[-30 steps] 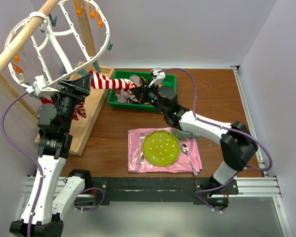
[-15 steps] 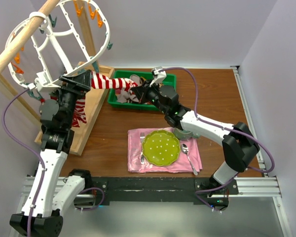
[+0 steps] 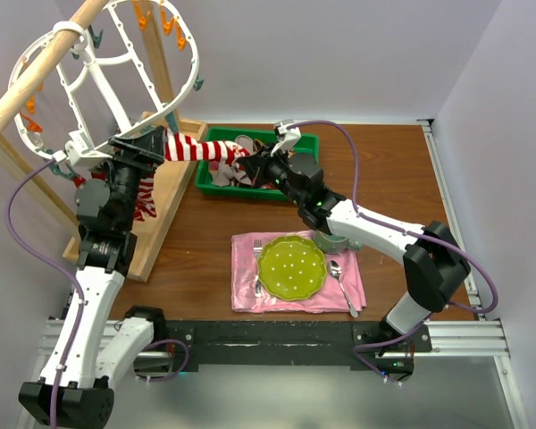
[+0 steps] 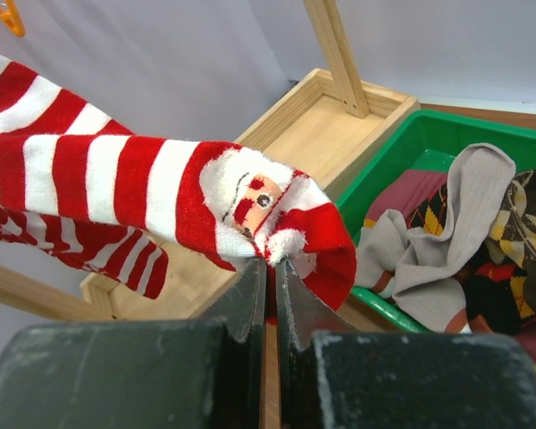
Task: Remove the socks clipped to the hanger
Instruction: Remove the sock from the hanger.
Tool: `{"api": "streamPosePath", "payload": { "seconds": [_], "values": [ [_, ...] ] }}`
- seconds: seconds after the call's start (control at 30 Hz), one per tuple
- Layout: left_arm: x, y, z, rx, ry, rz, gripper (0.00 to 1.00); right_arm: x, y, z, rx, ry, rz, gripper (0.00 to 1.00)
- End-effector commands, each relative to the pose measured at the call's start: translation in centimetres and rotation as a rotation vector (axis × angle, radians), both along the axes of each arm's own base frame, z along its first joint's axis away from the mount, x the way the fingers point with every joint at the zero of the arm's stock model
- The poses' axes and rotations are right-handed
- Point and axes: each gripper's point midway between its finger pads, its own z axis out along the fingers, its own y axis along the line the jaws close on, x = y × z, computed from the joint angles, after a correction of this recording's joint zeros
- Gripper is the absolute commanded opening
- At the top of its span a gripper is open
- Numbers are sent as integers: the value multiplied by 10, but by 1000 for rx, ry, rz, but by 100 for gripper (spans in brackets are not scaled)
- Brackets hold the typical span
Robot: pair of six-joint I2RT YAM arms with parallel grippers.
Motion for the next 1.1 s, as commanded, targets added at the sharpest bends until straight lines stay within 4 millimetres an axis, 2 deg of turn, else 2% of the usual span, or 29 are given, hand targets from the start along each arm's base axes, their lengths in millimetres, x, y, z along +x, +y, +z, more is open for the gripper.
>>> {"api": "streamPosePath", "payload": {
  "seconds": [0.0, 0.23, 0.7, 1.07],
  "values": [
    [-6, 5, 9, 14, -43, 28, 70, -1, -7, 51, 68, -87, -18, 0],
    [-14, 6, 10, 9, -39, 29, 69, 0, -9, 50, 63, -87, -26, 0],
    [-2, 6, -17, -10, 30, 33, 70, -2, -13, 54, 59, -92, -34, 0],
    [6, 6, -9, -19, -36, 39, 69, -2, -14, 56, 59, -96, -30, 0]
  ]
}}
